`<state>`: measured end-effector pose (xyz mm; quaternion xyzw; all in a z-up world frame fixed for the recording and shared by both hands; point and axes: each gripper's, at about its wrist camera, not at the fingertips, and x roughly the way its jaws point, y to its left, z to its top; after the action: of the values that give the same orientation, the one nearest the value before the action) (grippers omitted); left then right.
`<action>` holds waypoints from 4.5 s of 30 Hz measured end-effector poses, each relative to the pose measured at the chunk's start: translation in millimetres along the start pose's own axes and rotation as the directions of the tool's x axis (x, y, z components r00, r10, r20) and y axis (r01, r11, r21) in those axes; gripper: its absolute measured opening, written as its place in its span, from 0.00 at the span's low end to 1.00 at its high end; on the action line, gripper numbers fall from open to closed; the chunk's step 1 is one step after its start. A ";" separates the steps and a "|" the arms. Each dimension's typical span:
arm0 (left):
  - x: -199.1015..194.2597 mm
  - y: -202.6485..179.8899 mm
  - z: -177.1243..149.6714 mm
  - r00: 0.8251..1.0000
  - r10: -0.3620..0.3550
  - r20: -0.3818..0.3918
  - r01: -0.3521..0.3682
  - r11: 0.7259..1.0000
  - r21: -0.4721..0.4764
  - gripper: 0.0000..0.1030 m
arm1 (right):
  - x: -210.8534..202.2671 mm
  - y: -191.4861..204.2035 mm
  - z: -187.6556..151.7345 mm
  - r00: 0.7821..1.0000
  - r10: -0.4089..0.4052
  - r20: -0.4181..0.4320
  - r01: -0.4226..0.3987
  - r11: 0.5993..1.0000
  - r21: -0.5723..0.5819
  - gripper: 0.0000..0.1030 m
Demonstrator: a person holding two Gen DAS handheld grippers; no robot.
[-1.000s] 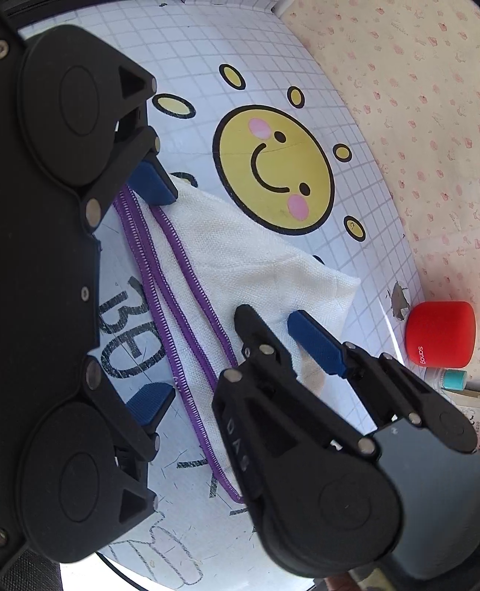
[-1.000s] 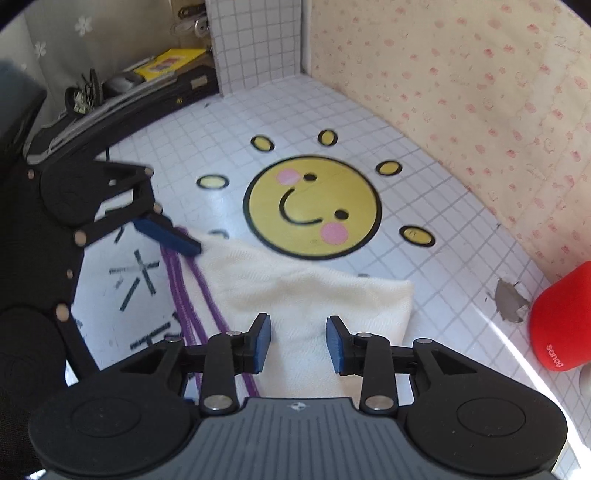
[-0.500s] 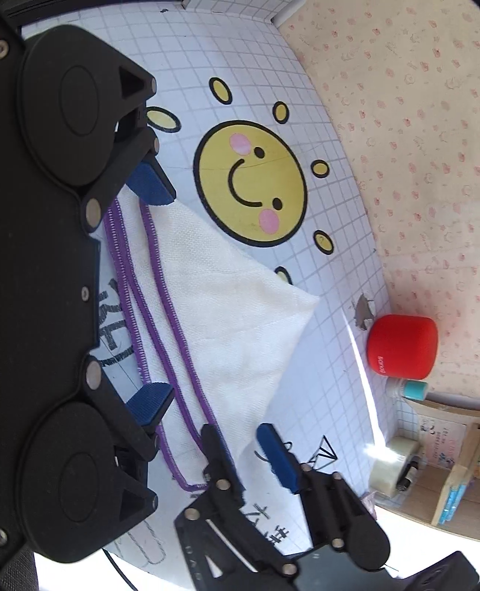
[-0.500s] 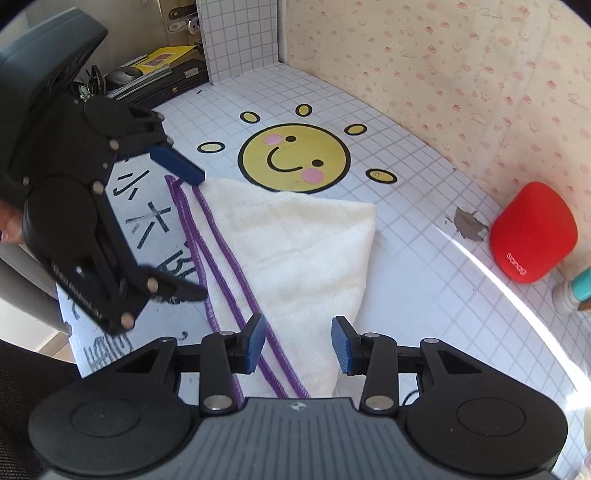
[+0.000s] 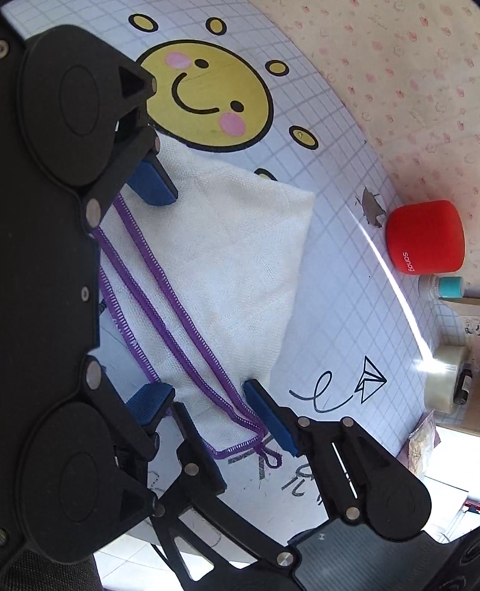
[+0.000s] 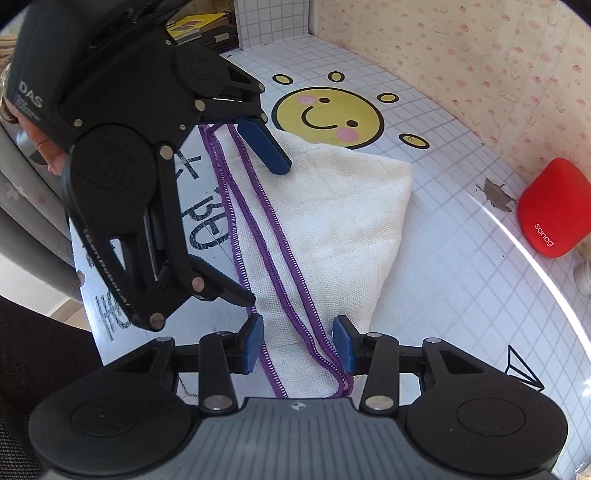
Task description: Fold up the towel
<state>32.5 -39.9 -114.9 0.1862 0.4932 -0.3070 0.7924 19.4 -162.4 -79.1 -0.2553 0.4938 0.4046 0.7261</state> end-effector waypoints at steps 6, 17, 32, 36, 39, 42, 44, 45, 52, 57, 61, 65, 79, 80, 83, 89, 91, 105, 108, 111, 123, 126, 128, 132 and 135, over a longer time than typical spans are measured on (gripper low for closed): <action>8.8 5.9 16.0 0.999 0.038 0.006 -0.038 0.998 -0.051 0.99 | 3.1 -13.0 1.0 1.000 -0.029 0.011 0.029 1.000 -0.011 0.41; -0.8 0.8 20.2 0.982 0.178 -0.065 -0.186 0.974 -0.130 0.99 | -6.9 -38.2 3.6 0.999 -0.033 0.014 0.032 0.995 0.096 0.53; -55.4 4.7 -3.7 0.940 0.275 -0.203 -0.337 0.851 -0.403 0.99 | -28.2 -6.1 9.2 0.974 -0.223 0.031 0.200 0.920 0.337 0.96; -68.0 -0.3 -7.3 0.924 0.330 -0.195 -0.381 0.845 -0.376 0.99 | -35.1 -1.7 10.6 0.966 -0.257 0.020 0.230 0.895 0.383 0.98; -75.5 -1.4 -9.9 0.923 0.336 -0.188 -0.383 0.842 -0.379 0.99 | -40.4 -2.1 10.3 0.964 -0.266 0.010 0.236 0.872 0.429 0.98; -81.3 -2.2 -12.8 0.928 0.327 -0.181 -0.373 0.843 -0.389 0.99 | -46.7 -2.7 10.8 0.961 -0.278 0.008 0.243 0.853 0.461 0.98; -84.6 -3.3 -14.3 0.930 0.325 -0.175 -0.368 0.841 -0.396 0.99 | -50.6 -2.3 12.5 0.956 -0.292 0.006 0.254 0.842 0.475 0.99; -86.4 -3.7 -15.0 0.930 0.324 -0.171 -0.366 0.841 -0.398 0.99 | -52.4 -1.8 13.8 0.955 -0.297 0.006 0.258 0.838 0.481 0.99; -100.7 -1.4 -21.5 0.932 0.332 -0.149 -0.363 0.825 -0.433 0.99 | -62.6 3.5 20.1 0.951 -0.310 0.004 0.258 0.796 0.548 0.99; -105.3 3.8 -25.9 0.931 0.334 -0.148 -0.364 0.810 -0.460 0.99 | -64.8 6.6 21.9 0.954 -0.301 0.002 0.243 0.773 0.586 0.99; -109.2 5.8 -26.7 0.927 0.347 -0.143 -0.373 0.805 -0.462 0.99 | -66.2 8.8 23.5 0.950 -0.313 -0.007 0.256 0.765 0.591 0.99; -111.9 4.2 -25.5 0.921 0.363 -0.138 -0.385 0.806 -0.449 0.99 | -67.9 8.0 23.9 0.948 -0.319 -0.017 0.264 0.752 0.604 0.99; -113.2 4.7 -30.0 0.930 0.333 -0.158 -0.367 0.794 -0.485 0.99 | -78.4 8.0 20.4 0.941 -0.335 -0.047 0.284 0.707 0.648 0.99; -113.2 4.1 -30.0 0.930 0.332 -0.159 -0.367 0.794 -0.485 0.99 | -79.5 7.5 19.9 0.941 -0.335 -0.047 0.284 0.707 0.648 0.99; -113.1 2.1 -30.2 0.929 0.332 -0.162 -0.368 0.794 -0.484 0.99 | -80.3 8.7 18.9 0.942 -0.332 -0.050 0.284 0.707 0.647 0.99; -113.0 -3.4 -29.6 0.928 0.334 -0.162 -0.370 0.798 -0.475 0.99 | -81.5 11.5 19.4 0.942 -0.330 -0.056 0.288 0.715 0.637 0.99; -113.0 -3.9 -29.1 0.928 0.335 -0.163 -0.372 0.798 -0.475 0.99 | -82.0 11.7 19.6 0.943 -0.328 -0.058 0.288 0.716 0.636 0.99; -110.4 0.9 -20.4 0.939 0.297 -0.172 -0.342 0.787 -0.513 0.99 | -84.7 3.0 20.4 0.939 -0.338 -0.066 0.298 0.702 0.647 0.99; -109.7 0.4 -18.5 0.935 0.306 -0.180 -0.354 0.787 -0.505 0.99 | -84.4 1.5 20.6 0.939 -0.338 -0.068 0.299 0.701 0.648 0.99; -108.6 0.1 -17.3 0.936 0.300 -0.186 -0.353 0.786 -0.508 0.99 | -84.2 0.0 20.7 0.939 -0.337 -0.071 0.300 0.699 0.649 0.99; -106.3 0.4 -14.4 0.935 0.297 -0.194 -0.355 0.795 -0.492 0.99 | -81.0 -1.8 25.2 0.943 -0.327 -0.071 0.292 0.703 0.649 0.99; -105.6 1.9 -13.7 0.935 0.295 -0.197 -0.354 0.793 -0.496 0.99 | -80.9 -1.7 26.7 0.943 -0.326 -0.069 0.291 0.703 0.649 0.99; -105.8 2.9 -13.5 0.934 0.297 -0.196 -0.356 0.791 -0.497 0.99 | -80.9 -1.7 27.7 0.943 -0.326 -0.068 0.290 0.704 0.648 0.99; -107.3 4.2 -16.0 0.934 0.297 -0.198 -0.357 0.784 -0.508 0.99 | -81.0 -1.7 28.2 0.944 -0.324 -0.066 0.287 0.703 0.650 0.99; -108.0 5.3 -17.5 0.934 0.296 -0.200 -0.357 0.777 -0.518 0.99 | -81.3 -1.8 27.3 0.944 -0.322 -0.064 0.284 0.701 0.655 0.99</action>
<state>-10.8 7.2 -25.9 0.0515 0.5619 -0.0010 0.8256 19.8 -169.6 6.4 -0.0511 0.5349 0.0877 0.8388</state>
